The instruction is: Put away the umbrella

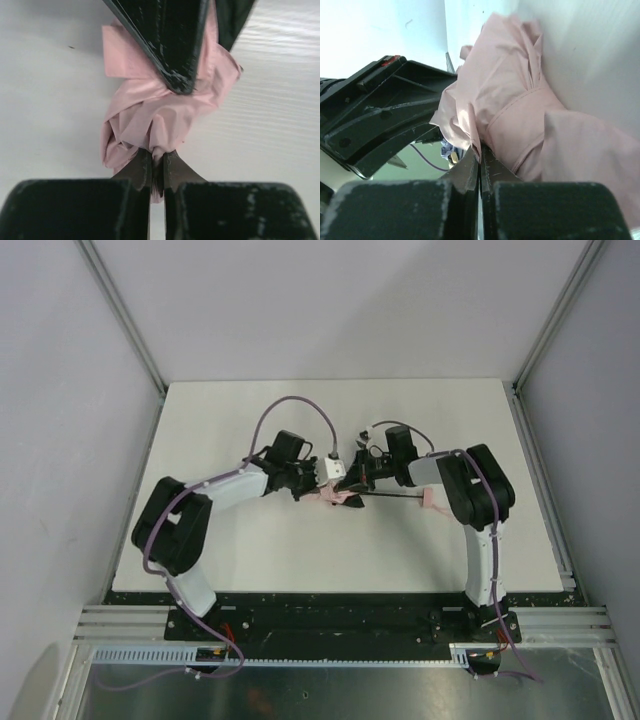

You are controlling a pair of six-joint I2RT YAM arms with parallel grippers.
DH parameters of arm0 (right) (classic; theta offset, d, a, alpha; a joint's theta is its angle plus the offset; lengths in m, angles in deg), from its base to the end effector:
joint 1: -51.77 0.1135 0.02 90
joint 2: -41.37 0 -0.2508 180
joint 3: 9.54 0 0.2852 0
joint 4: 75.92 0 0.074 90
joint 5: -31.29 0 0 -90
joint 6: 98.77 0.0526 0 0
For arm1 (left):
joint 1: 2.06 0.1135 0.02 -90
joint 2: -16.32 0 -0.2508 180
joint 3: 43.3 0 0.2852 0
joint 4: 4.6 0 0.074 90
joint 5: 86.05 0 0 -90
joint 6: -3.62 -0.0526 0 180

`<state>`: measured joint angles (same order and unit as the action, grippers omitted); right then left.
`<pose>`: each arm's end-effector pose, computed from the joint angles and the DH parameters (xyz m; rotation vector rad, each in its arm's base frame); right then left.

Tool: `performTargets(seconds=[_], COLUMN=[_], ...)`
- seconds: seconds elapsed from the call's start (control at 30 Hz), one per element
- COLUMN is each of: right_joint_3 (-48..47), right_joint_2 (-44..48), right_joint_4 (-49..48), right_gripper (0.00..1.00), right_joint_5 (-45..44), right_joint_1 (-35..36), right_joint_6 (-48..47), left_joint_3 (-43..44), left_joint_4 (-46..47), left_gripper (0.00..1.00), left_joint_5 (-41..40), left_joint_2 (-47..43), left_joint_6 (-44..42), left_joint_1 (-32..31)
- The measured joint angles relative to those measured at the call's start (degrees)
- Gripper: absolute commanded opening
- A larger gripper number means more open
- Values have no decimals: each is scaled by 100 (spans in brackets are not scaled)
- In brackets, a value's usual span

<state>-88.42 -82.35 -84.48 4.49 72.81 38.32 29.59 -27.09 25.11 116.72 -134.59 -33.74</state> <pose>0.3940 0.2019 0.0632 -0.1801 2.4068 1.8280 0.3281 -0.2248 0.1342 1.6550 1.7237 -0.3159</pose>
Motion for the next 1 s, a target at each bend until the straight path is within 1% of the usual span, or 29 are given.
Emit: performTargets(seconds=[0.1,0.17,0.23,0.37,0.47,0.57,0.63,0.73,0.87,1.0], right_joint_3=[35,39,39,129,269,549,688,817,984,1167], right_joint_2=[306,518,667,758,763,789,791,815,942,1134], right_joint_4=[553,828,1001,1357,1375,1250,1141,883,249,-389], right_gripper=[0,0,0,0,0,0,0,0,0,0], right_joint_5=[-92,-260,-533,-1027,-1196,-1320,-1377,-1423,-1392,-1322], right_joint_1=[50,111,186,498,772,964,957,815,664,715], right_joint_6=[-221,-323,-431,-584,-603,-562,-516,-413,-203,-166], left_joint_3=[-7,-48,-103,-461,-1043,-1574,-1663,-1672,-1644,-1517], left_joint_4=[-568,-914,-1021,-669,-160,109,225,455,758,859], left_gripper=[0,0,0,0,0,0,0,0,0,0], left_joint_5=[684,1193,1755,2765,3047,3215,3379,3582,3818,3915], left_joint_2=[-317,-577,-748,-841,-839,-741,-632,-409,-17,243], left_joint_6=[728,1419,2100,3539,4492,5287,5549,5816,6126,6328], left_joint_1=[164,236,240,282,435,798,920,929,933,990])
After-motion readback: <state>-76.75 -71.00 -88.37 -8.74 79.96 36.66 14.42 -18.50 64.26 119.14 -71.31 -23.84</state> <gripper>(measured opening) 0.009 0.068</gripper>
